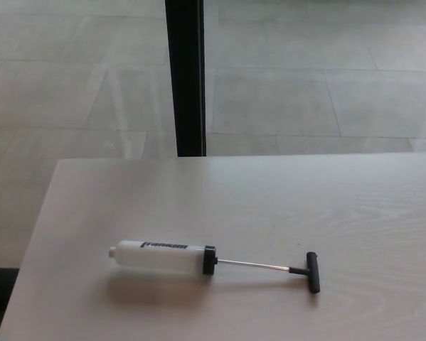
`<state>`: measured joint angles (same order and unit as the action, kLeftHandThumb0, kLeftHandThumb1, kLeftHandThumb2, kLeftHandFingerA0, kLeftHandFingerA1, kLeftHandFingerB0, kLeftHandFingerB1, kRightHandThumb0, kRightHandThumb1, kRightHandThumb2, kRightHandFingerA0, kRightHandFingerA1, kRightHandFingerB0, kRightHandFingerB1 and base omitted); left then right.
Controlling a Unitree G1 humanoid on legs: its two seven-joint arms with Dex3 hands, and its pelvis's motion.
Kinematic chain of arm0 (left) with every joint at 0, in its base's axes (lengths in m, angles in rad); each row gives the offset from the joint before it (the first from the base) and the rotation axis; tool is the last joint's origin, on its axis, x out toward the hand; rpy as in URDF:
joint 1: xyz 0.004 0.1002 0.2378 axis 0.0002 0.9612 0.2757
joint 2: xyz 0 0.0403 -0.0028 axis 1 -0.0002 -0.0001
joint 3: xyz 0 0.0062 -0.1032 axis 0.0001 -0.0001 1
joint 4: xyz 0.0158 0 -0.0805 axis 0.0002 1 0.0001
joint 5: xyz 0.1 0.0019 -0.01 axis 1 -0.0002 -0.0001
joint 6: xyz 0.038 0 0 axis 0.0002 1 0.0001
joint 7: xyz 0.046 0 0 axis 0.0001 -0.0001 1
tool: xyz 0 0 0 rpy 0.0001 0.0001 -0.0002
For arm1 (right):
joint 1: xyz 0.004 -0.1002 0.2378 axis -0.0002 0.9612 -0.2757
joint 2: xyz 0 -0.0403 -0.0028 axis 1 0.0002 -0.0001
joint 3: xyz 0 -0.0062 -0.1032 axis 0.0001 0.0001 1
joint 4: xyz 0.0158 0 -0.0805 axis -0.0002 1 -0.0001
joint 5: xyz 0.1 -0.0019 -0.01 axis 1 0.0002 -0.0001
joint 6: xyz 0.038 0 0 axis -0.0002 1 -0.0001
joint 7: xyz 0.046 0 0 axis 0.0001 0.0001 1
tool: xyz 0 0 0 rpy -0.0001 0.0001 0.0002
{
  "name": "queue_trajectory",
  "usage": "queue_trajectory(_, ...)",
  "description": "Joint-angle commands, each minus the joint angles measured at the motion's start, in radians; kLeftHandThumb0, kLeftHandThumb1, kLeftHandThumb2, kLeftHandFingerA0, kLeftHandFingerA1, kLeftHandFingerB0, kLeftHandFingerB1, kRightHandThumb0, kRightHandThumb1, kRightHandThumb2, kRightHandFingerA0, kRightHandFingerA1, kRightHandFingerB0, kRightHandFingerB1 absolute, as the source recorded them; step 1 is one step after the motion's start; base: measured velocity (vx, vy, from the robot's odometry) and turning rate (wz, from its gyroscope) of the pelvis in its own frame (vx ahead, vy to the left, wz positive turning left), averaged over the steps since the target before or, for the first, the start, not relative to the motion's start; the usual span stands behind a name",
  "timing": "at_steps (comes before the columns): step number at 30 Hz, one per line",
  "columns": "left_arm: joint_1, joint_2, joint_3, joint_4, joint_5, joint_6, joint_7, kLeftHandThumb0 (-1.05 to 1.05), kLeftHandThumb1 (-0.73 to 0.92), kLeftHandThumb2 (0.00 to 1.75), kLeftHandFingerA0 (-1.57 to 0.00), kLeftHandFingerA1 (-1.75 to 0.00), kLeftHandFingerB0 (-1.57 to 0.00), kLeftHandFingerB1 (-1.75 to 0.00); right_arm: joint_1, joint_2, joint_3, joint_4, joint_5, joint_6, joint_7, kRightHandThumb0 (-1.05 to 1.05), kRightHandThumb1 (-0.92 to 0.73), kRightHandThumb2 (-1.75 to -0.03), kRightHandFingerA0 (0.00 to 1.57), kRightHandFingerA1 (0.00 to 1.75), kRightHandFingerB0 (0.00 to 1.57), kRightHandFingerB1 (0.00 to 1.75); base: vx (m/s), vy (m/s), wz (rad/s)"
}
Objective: The robot uses its left hand to lift the air pump kept on the middle of the desk and use the right hand to pull out the handle
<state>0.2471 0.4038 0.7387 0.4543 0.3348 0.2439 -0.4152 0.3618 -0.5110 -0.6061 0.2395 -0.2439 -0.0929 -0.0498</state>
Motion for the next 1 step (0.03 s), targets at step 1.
queue_trajectory(1, 0.147, -0.028, 0.653, 0.489, -0.659, -0.232, 0.131, -0.59, 0.82, 0.65, -0.42, -0.56, -0.40, -0.48, -0.074, 0.002, -0.410, 0.557, 0.476, -0.157, 0.050, -0.66, -0.68, -0.60, 0.44, 0.54, 0.37, 0.38, 0.00, 0.000, 0.00)
